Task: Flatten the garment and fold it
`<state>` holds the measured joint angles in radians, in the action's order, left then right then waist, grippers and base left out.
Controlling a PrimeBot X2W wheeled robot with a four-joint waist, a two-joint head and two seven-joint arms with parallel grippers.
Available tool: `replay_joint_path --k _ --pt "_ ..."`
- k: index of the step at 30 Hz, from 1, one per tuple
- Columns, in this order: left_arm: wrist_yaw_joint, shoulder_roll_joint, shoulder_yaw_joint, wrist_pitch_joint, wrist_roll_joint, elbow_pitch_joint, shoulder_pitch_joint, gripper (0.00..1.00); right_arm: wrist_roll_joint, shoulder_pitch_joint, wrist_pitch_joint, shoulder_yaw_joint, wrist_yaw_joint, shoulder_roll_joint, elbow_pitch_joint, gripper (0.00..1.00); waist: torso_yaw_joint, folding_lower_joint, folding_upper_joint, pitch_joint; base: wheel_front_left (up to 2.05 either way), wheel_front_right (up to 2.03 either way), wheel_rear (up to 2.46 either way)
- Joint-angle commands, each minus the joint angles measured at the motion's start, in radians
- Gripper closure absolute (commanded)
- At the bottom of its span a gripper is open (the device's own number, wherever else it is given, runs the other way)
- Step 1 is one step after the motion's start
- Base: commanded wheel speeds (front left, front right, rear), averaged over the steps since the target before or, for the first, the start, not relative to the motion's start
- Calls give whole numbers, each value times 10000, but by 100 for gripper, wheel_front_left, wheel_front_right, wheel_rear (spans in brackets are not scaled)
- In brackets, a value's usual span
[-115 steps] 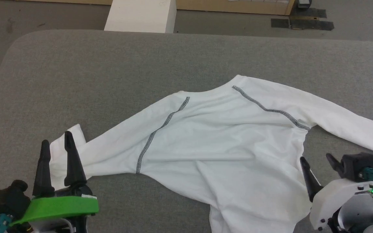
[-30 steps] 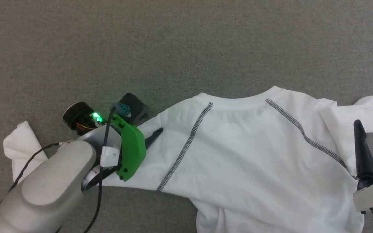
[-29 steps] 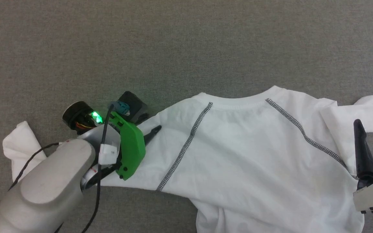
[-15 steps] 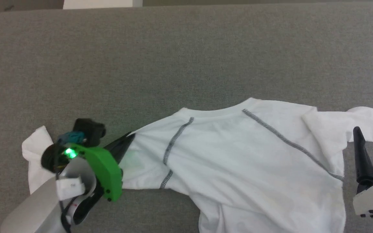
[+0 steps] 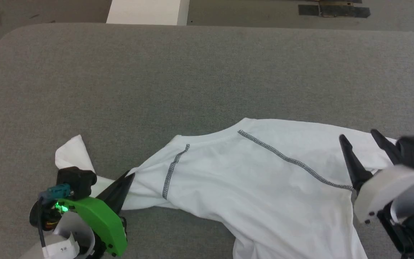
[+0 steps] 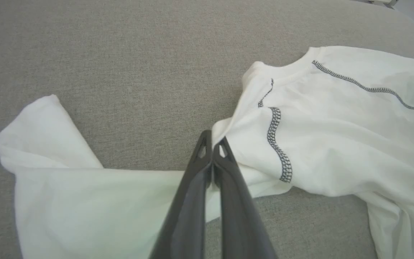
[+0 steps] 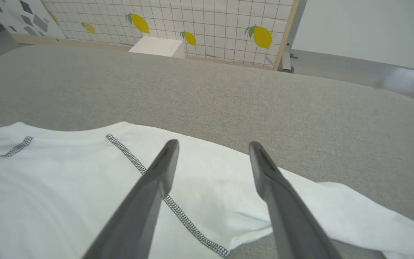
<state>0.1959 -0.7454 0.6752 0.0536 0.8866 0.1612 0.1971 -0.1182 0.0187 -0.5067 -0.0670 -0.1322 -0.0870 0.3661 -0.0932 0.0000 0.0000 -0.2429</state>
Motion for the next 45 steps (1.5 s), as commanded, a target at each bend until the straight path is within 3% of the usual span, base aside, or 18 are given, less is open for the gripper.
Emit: replay_joint_path --k 1,6,12,20,27,28,30,31,38,45 --pt "-16 145 33 -63 -150 97 174 100 -82 604 -485 203 15 -385 -194 0 -103 0 0 -179 0 0 0" --pt "-161 295 163 -29 -399 425 614 100 -993 2526 -2509 1348 15 -2017 -1235 0 -366 0 0 -845 0 0 0" --pt "-410 538 307 3 -674 635 1249 100 -2047 4369 -4092 2776 15 -3680 -2217 0 -863 0 0 -1723 0 0 0" --pt "-727 935 464 -68 -685 361 1686 100 -3438 5348 -5585 4330 15 -4978 -2726 0 -1397 0 0 -2148 0 0 0" --pt "-928 1149 511 -207 -606 69 1838 100 -4081 5317 -6008 5180 15 -5622 -3132 0 -1622 0 0 -2291 0 0 0" --pt "-967 1172 515 -234 -592 12 1858 100 -4149 5289 -6019 5282 15 -5696 -3213 19 -1629 0 0 -2307 0 0 0" --pt "-1029 1205 494 -302 -551 -106 1885 100 -4239 5257 -5927 5371 15 -5754 -3352 69 -1605 0 0 -2327 0 0 0" --pt "-1048 1205 470 -347 -537 -182 1893 100 -4256 5267 -5771 5391 15 -5748 -3401 100 -1557 0 0 -2329 0 0 0" --pt "-999 1261 65 -1050 -632 -595 2077 100 -3747 5512 -3119 4433 15 -4890 -3768 100 -1054 0 0 -1896 0 0 0" --pt "-320 1256 -648 -2107 -1151 -578 2372 100 -2775 5388 -249 2713 15 -3562 -3596 100 -396 0 0 -566 0 0 0"
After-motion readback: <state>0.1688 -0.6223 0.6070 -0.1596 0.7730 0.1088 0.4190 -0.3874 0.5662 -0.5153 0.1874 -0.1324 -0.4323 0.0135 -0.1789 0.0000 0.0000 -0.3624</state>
